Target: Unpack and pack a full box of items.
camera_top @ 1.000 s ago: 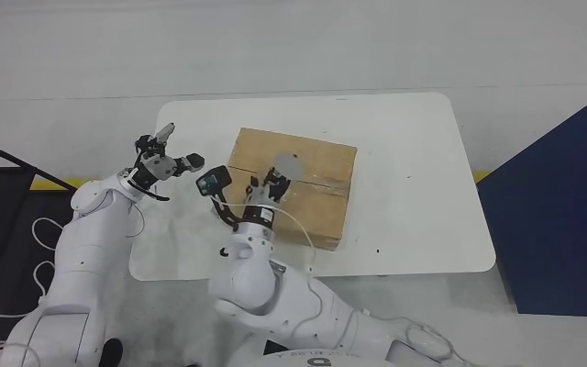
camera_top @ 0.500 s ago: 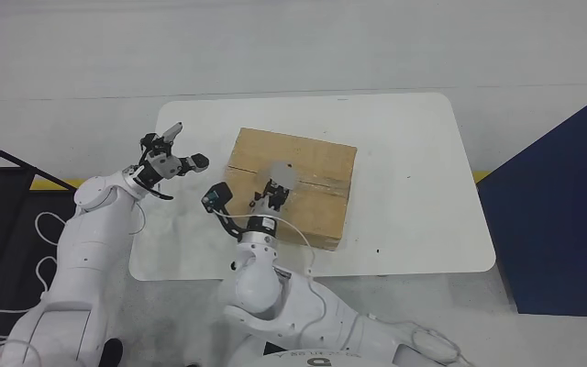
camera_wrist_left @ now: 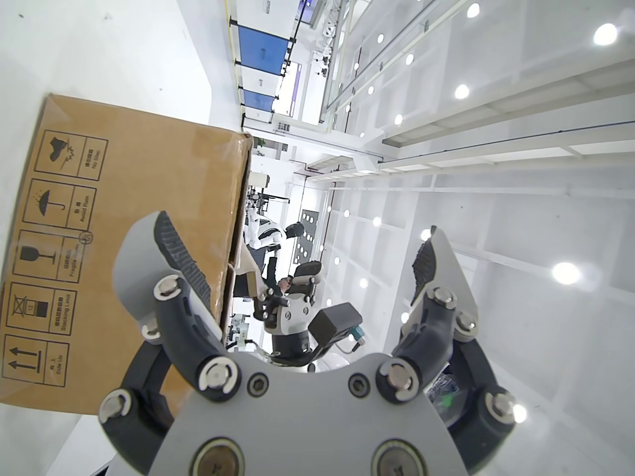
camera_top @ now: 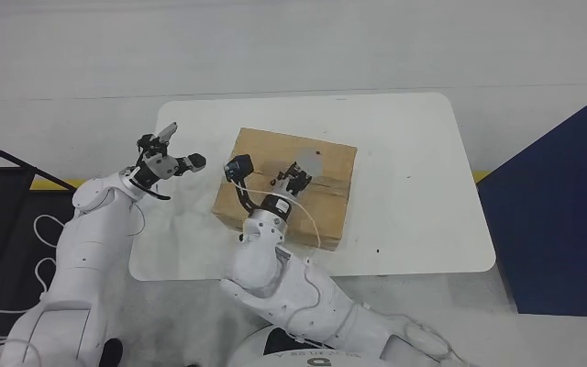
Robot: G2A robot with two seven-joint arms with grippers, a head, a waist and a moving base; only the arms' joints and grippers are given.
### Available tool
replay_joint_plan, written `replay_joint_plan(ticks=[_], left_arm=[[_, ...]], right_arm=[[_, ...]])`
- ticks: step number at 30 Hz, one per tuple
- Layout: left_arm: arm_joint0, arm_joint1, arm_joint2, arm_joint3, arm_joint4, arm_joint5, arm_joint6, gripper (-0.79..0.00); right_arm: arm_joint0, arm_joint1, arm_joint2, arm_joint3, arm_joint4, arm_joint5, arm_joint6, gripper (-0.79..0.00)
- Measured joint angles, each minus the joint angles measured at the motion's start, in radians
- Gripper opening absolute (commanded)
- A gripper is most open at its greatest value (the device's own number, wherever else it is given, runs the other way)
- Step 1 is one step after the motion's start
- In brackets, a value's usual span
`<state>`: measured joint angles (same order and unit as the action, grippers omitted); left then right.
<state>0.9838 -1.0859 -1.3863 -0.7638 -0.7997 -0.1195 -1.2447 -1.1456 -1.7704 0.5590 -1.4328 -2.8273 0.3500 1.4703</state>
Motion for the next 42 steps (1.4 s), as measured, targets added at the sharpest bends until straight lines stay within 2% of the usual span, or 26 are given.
replay_joint_plan(ticks=[7, 16, 21, 25, 30, 38, 42], left_arm=[[-0.004, 0.002, -0.013, 0.014, -0.012, 0.0, -0.012, 0.0], [-0.01, 0.003, -0.027, 0.032, -0.034, -0.003, -0.024, 0.0], [-0.008, 0.005, -0.037, 0.042, -0.043, -0.009, -0.03, 0.0], [-0.006, 0.007, -0.044, 0.048, -0.045, -0.012, -0.031, 0.0], [-0.009, 0.008, -0.046, 0.049, -0.031, -0.008, -0.03, 0.0], [-0.021, 0.008, -0.031, 0.043, 0.003, 0.006, -0.023, 0.0], [-0.025, 0.007, -0.026, 0.044, 0.012, 0.01, -0.021, 0.0]], right_arm=[[0.053, -0.046, 0.027, 0.08, -0.027, -0.002, 0.002, 0.0], [0.18, -0.108, -0.102, 0.227, 0.046, -0.018, 0.018, 0.0], [0.212, -0.121, -0.151, 0.212, 0.104, -0.018, 0.018, 0.0], [0.178, -0.103, -0.127, 0.135, 0.144, -0.006, 0.006, 0.0], [0.079, -0.047, -0.053, 0.011, 0.12, 0.002, -0.002, 0.0], [-0.041, 0.032, 0.004, -0.146, 0.204, -0.102, -0.105, 0.0], [-0.078, 0.056, 0.033, -0.185, 0.131, -0.102, -0.096, 0.0]])
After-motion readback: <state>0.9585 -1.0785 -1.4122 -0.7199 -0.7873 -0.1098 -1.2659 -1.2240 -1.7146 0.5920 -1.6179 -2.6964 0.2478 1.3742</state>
